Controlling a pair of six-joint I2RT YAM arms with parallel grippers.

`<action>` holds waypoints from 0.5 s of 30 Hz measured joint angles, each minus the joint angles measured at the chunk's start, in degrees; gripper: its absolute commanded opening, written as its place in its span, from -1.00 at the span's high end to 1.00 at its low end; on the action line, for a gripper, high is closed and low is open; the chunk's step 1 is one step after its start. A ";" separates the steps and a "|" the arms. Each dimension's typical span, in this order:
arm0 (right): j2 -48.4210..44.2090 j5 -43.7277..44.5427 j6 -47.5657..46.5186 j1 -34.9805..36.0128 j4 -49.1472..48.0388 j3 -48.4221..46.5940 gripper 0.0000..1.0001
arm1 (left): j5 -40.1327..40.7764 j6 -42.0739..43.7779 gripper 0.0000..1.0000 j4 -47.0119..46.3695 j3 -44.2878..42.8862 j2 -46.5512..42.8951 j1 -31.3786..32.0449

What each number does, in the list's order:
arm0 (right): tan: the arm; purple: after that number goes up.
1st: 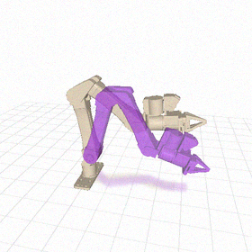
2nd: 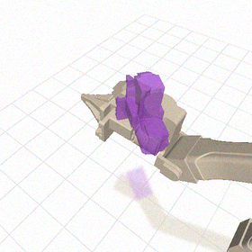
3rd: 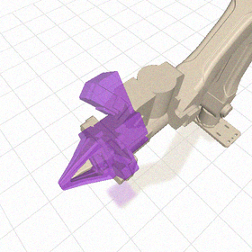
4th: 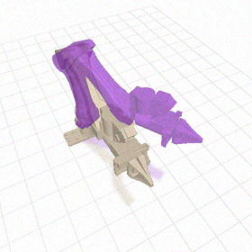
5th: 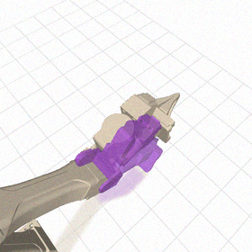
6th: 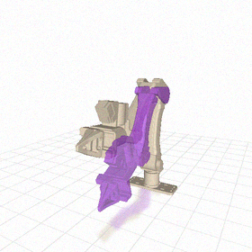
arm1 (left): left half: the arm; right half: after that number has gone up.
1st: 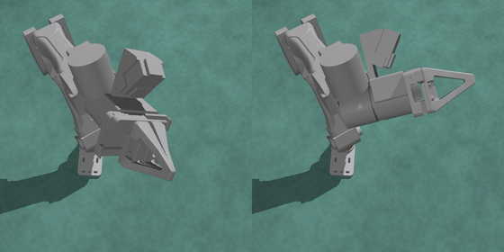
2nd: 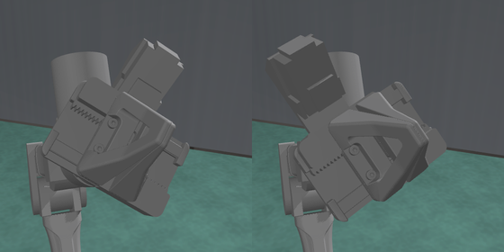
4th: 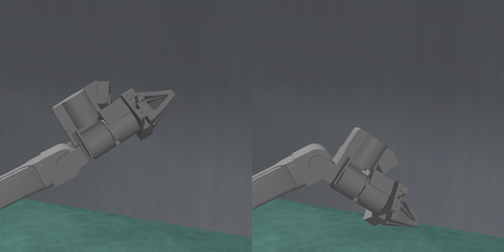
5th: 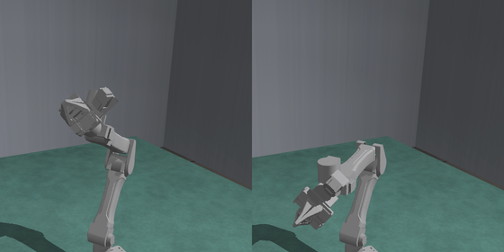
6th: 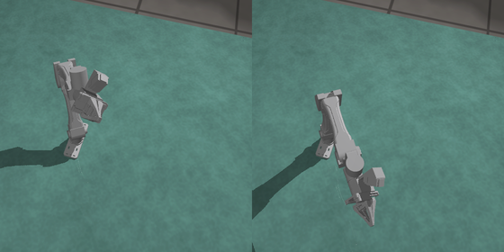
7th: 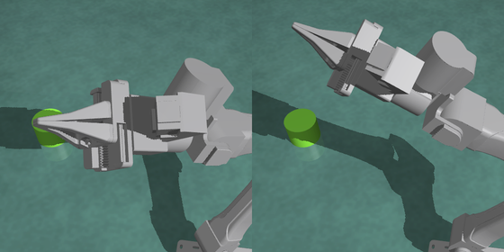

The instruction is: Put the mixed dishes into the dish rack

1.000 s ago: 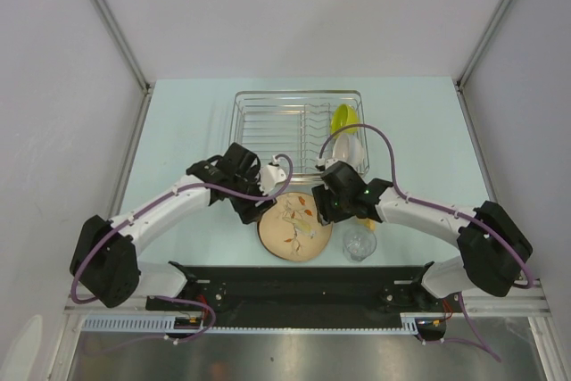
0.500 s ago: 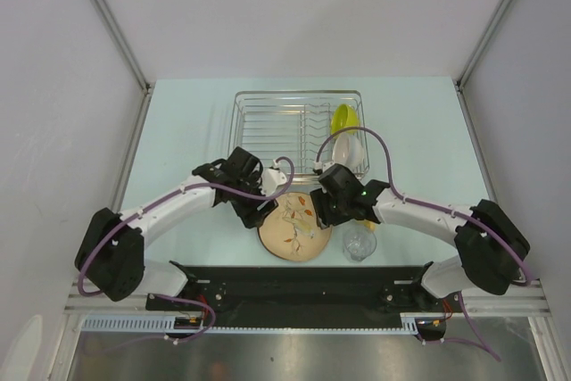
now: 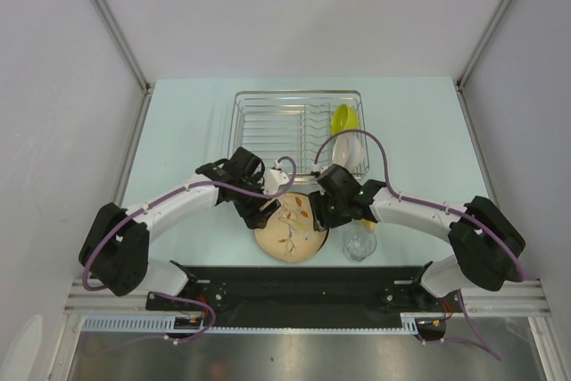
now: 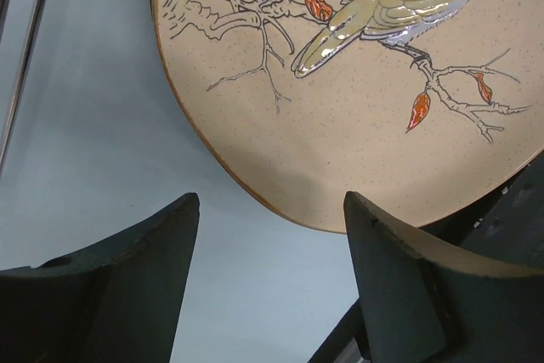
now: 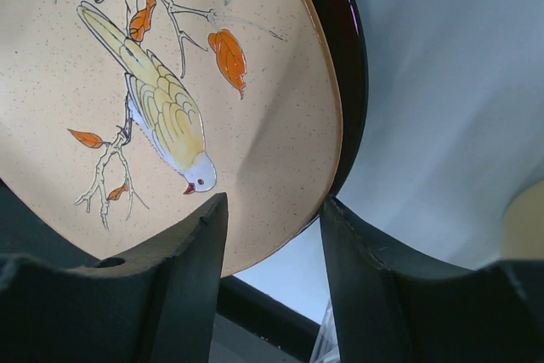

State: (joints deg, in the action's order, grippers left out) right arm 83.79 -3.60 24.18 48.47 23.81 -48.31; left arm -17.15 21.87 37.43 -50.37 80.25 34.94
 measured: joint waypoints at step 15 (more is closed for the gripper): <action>2.43 -3.32 6.27 0.20 -3.67 -0.09 0.01 | 0.13 -0.42 -0.48 0.11 0.90 -0.24 -0.07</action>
State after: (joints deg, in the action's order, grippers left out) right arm 86.21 -6.92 30.46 48.66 20.14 -48.40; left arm -17.02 21.45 37.54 -49.47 80.01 34.87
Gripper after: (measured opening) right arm 0.501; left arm 0.738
